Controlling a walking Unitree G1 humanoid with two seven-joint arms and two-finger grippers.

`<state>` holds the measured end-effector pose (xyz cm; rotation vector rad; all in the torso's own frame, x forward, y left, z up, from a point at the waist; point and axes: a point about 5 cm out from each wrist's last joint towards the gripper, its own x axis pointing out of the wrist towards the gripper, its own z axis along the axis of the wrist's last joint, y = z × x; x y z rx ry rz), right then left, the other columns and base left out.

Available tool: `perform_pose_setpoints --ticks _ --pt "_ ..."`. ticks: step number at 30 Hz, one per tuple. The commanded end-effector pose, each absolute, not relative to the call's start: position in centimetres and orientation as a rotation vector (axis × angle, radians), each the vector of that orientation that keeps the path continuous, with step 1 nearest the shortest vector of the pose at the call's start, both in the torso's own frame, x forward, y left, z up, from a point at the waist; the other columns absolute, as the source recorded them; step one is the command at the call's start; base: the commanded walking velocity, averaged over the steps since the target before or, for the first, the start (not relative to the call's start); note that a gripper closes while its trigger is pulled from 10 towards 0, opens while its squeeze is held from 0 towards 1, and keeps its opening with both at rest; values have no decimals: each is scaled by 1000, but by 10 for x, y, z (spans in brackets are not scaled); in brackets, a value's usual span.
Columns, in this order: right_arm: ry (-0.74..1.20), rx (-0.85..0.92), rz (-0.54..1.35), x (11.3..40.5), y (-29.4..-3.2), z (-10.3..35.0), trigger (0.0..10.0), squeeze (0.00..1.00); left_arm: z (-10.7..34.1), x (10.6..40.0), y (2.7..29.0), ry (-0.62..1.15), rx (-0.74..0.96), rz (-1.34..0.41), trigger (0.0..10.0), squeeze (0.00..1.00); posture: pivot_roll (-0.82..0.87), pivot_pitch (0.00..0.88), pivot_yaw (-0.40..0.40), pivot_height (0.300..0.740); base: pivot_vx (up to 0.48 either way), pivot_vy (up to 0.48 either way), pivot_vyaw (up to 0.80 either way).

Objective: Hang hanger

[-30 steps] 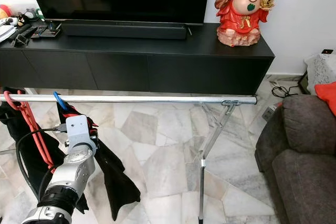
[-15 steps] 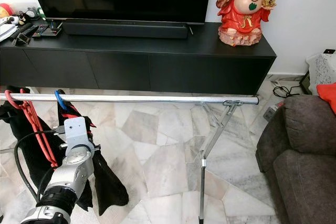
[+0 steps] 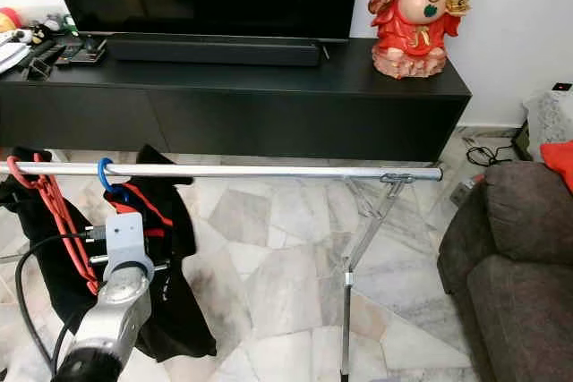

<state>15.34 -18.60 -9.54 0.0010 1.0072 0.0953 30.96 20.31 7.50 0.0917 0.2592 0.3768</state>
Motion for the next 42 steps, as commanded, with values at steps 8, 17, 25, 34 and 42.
perform_pose_setpoints --ticks 8,17,25,34,42 --pt "1063 -15 89 134 -199 -101 10000 0 90 282 205 100 168 276 0 0 -44 72 13 740 0 0 0" --pt "1062 -21 84 135 -203 -100 10000 0 101 281 202 48 183 218 0 0 -48 72 19 740 0 0 0" --pt "1066 -17 76 135 -202 -100 10000 0 89 258 205 88 193 205 0 0 -32 111 18 740 0 0 0" --pt "1063 -17 86 137 -197 -100 10000 0 70 230 206 152 221 174 0 0 -12 145 12 740 0 0 0" --pt "1055 -14 82 140 -194 -100 10000 0 62 224 204 178 197 176 10000 0 -21 155 10 740 0 0 0"
